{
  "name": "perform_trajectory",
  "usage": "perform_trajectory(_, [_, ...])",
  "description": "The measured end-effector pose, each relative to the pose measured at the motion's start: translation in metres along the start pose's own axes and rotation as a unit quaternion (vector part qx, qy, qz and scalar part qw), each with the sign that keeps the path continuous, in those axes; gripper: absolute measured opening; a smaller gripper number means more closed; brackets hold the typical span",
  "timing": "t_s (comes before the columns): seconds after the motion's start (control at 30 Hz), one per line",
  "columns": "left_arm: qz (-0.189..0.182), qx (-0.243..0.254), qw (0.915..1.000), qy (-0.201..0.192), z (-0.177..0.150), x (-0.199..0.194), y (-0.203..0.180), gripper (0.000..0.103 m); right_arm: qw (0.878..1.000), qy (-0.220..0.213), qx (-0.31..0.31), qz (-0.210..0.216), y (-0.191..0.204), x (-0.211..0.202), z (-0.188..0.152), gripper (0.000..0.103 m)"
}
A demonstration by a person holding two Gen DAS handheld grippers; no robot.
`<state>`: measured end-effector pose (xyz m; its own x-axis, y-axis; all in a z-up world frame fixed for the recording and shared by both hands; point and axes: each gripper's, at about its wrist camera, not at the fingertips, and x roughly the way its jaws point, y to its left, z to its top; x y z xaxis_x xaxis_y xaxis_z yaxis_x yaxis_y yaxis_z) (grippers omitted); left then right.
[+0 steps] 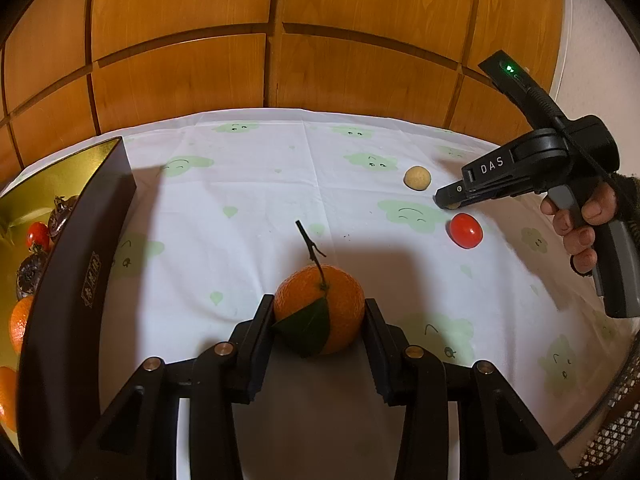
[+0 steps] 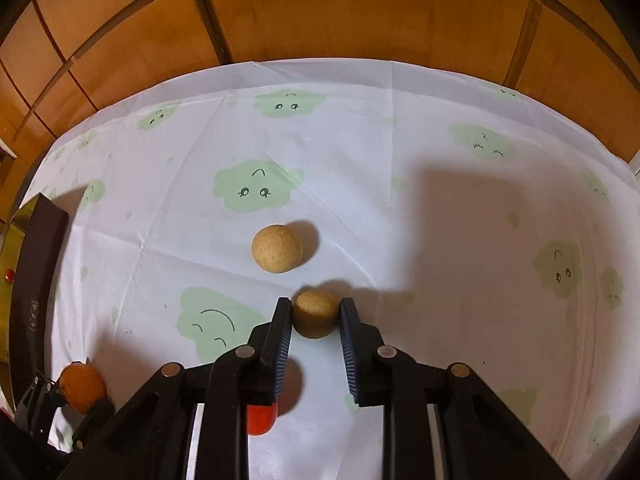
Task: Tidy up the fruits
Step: 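Lift the leafy tangerine with the left tool while the right tool grasps a beige ball, then carry the leafy tangerine over the gold tray with the left tool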
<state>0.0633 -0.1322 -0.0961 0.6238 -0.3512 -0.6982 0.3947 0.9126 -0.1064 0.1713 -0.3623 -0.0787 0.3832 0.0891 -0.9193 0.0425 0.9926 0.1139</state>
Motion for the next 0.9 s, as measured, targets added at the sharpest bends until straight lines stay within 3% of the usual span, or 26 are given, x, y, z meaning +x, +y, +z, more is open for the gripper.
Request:
perform_trajectory(0.47, [0.009,0.009,0.9999,0.007,0.002,0.001,-0.002,0.043,0.999,0.003,0.026,0.022,-0.008,0.000,-0.002,0.024])
perform_trajectory(0.73, [0.012,0.001,0.9997,0.020,0.008,-0.001,-0.003,0.041,1.000,0.003,-0.003,0.005,-0.001,0.001,-0.002,0.024])
perform_trajectory(0.9, [0.009,0.006,0.9999,0.001,0.019,-0.020,-0.011,0.041,1.000,-0.001,-0.019,-0.005,0.005,0.003,-0.003,0.024])
